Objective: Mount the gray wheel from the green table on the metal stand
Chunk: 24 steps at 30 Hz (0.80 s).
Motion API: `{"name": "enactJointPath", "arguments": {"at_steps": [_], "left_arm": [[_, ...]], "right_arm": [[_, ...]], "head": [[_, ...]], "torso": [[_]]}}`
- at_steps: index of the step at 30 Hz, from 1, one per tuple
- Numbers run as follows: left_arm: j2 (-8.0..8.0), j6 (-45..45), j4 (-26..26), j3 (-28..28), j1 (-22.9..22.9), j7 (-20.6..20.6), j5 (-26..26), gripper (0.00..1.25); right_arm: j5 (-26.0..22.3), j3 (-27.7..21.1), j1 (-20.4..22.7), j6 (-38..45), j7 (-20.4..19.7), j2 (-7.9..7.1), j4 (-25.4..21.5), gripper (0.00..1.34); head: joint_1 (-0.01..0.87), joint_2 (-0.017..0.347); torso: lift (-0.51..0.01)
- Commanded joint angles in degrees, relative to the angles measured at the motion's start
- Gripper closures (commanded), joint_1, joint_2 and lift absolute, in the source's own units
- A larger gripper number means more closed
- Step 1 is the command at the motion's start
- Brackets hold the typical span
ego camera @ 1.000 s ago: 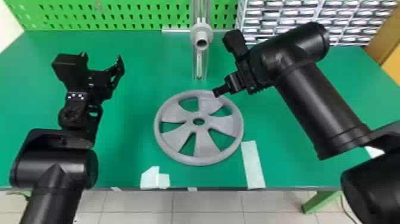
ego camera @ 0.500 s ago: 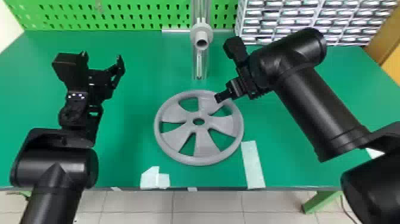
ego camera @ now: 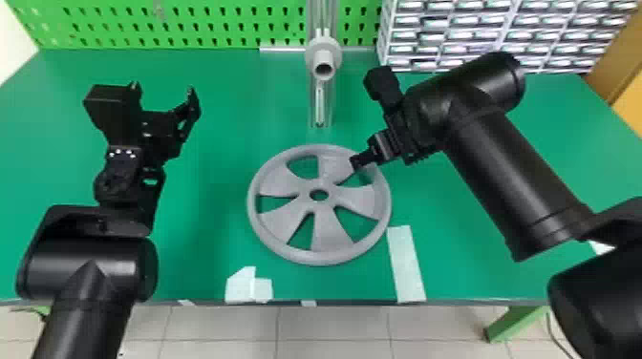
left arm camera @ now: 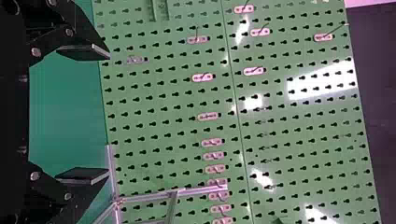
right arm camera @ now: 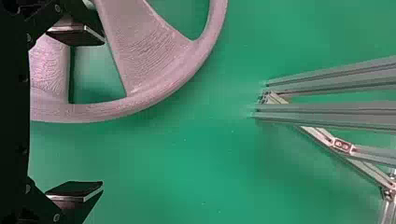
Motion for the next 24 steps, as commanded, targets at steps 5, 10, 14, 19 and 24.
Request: {"name": "enactJointPath", "arguments": {"at_steps": [5,10,14,19,24], "left_arm": [[0.0,0.0,0.0,-0.09,-0.01,0.0,0.0,0.37],[0.0,0.0,0.0,-0.26,-0.01,0.0,-0.18,0.37],[0.0,0.0,0.0,-0.35,-0.09,0.0,-0.18,0.37],[0.0,0.0,-0.09,-0.53,-0.18,0.0,-0.18,0.37],[0.0,0.0,-0.35,-0.79,-0.27,0.0,-0.53,0.37]], "right_arm": [[0.46,-1.57,0.08,-0.72,-0.08,0.26,1.01,0.2],[0.81,-2.01,-0.36,-1.68,-0.08,0.35,2.68,0.2],[0.98,-2.01,-0.53,-2.39,-0.08,0.53,4.0,0.2],[0.98,-1.75,-0.71,-3.44,-0.08,0.62,5.58,0.2],[0.89,-1.31,-0.97,-4.67,-0.08,0.88,7.34,0.2]], "head": [[0.867,0.052],[0.867,0.052],[0.867,0.052],[0.867,0.052],[0.867,0.052]], "torso": [[-0.1],[-0.1],[-0.1],[-0.1],[-0.1]]}}
